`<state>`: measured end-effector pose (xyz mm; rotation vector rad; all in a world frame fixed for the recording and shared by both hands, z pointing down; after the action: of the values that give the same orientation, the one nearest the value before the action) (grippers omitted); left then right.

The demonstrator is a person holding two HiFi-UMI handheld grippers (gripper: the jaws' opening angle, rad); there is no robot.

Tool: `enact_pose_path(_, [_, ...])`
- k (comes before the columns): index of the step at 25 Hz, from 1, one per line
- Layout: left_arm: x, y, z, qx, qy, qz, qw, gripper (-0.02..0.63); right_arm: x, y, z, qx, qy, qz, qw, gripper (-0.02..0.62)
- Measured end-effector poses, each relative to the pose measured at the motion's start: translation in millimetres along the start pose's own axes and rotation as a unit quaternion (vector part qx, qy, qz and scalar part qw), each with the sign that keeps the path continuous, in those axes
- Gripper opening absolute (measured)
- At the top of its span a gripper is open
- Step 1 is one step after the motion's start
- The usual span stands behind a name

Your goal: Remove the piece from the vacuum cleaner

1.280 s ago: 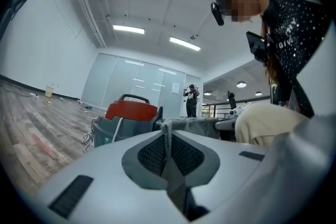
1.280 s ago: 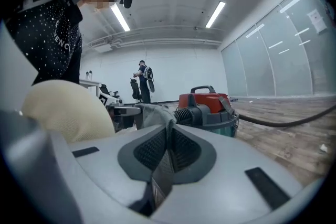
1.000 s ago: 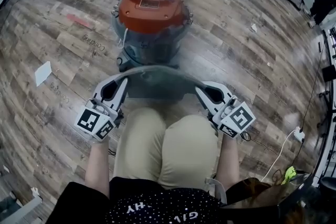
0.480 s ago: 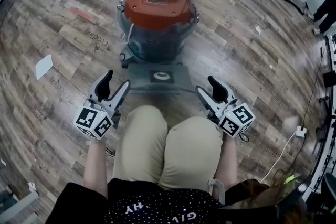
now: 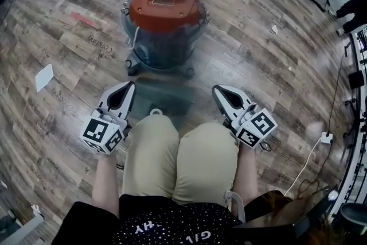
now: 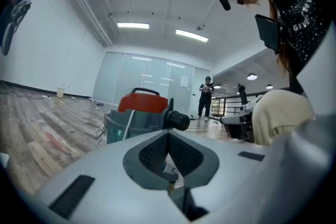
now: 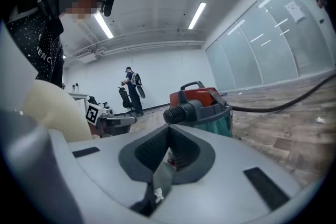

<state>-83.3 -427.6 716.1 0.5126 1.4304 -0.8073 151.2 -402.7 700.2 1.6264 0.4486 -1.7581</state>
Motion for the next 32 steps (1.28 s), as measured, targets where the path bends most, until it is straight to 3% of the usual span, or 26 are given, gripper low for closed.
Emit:
enact_pose_path(5, [7.2, 16.3, 10.1, -0.025, 0.006, 0.016, 0.9995, 0.008, 0.9, -6.0, 6.5, 0.014, -0.002, -0.007, 1.000, 0.011])
enact_pose_path(10, [5.7, 16.1, 11.2, -0.025, 0.011, 0.001, 0.9996, 0.008, 5.3, -10.4, 9.5, 0.024, 0.004, -0.007, 1.000, 0.009])
enact_pose_path(32, [-4.8, 17.6, 8.3, -0.033, -0.008, 0.009, 0.9994, 0.009, 1.9, -20.2, 19.6, 0.053, -0.011, -0.015, 0.998, 0.009])
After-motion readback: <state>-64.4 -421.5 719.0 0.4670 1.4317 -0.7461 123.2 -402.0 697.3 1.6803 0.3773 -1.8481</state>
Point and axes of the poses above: the fingertips, and each gripper's own axes: z forward along the fingers, y to its right, x out of its top, the point moved 1 cm from there along -z, backward along the fingers, and after that the axes turned 1 degree about -y, right-handed, at the moved point
